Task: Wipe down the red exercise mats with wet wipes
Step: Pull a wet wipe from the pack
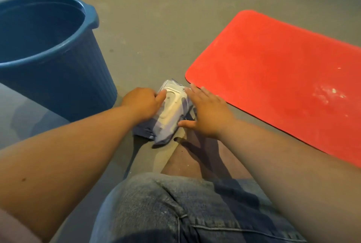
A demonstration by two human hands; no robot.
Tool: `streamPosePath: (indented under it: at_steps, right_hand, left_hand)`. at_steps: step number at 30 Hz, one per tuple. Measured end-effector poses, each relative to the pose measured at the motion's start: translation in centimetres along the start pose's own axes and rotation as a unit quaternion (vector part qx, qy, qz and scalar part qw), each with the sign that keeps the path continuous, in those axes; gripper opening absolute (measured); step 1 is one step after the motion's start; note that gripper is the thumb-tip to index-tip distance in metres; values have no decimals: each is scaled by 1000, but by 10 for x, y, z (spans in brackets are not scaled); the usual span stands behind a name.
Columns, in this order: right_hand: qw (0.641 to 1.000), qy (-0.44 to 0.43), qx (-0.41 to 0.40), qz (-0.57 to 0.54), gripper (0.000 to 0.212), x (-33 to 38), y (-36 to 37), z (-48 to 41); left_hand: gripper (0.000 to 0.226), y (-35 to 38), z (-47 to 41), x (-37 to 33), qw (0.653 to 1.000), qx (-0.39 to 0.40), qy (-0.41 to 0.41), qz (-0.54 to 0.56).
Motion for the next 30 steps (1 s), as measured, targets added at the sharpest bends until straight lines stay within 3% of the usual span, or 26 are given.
streamPosePath:
  at_steps: [3,4,6,7,8,10,14,18,20,24,27,30]
  right_hand:
    - [999,-39,22,0,73,10,7,-2]
    - [998,-50,31,-2,61,12,8,-3]
    - [997,-59,43,-18,44,15,9,-5]
    - [997,-58,42,-29,37,16,8,-7]
    - [997,-52,33,-42,29,15,7,-9]
    - [996,-36,-2,-79,20,12,6,-13]
    - [991,9,-32,-132,39,2,10,-18]
    - [995,-11,-13,-97,12,-5,12,-24]
    - [994,-13,-8,-108,10,-7,11,-24]
    - [990,-14,12,-136,42,-10,17,-17]
    - [988,-6,14,-152,49,-9,19,-14]
    - [987,-4,21,-159,50,-9,20,-12]
  left_hand:
    - [33,-3,7,1,994,-60,25,91]
    - [28,-6,10,3,993,-84,40,70]
    - [60,-8,15,4,987,-122,94,-52]
    - [64,-5,17,-1,976,-125,141,-107]
    - [57,1,20,-10,960,-117,201,-159]
    - [34,8,21,-23,951,-102,255,-143]
    - [41,14,9,-35,968,-60,234,-68]
    - [16,6,-4,-43,976,-24,213,29]
    - [11,5,-4,-43,977,14,199,69]
    - [26,3,-2,-33,976,63,99,184]
    - [16,2,-3,-38,988,44,108,103]
    - [16,0,-1,-50,980,26,182,-75]
Point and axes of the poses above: each hand's wrist, its own z-axis away from the middle knuckle, its own y-axis out of the palm, x = y × z, the point moved 4 cm from there along -z, towards the middle knuckle, and after that the axes turned 2 degrees about z, right-handed, at the moved point
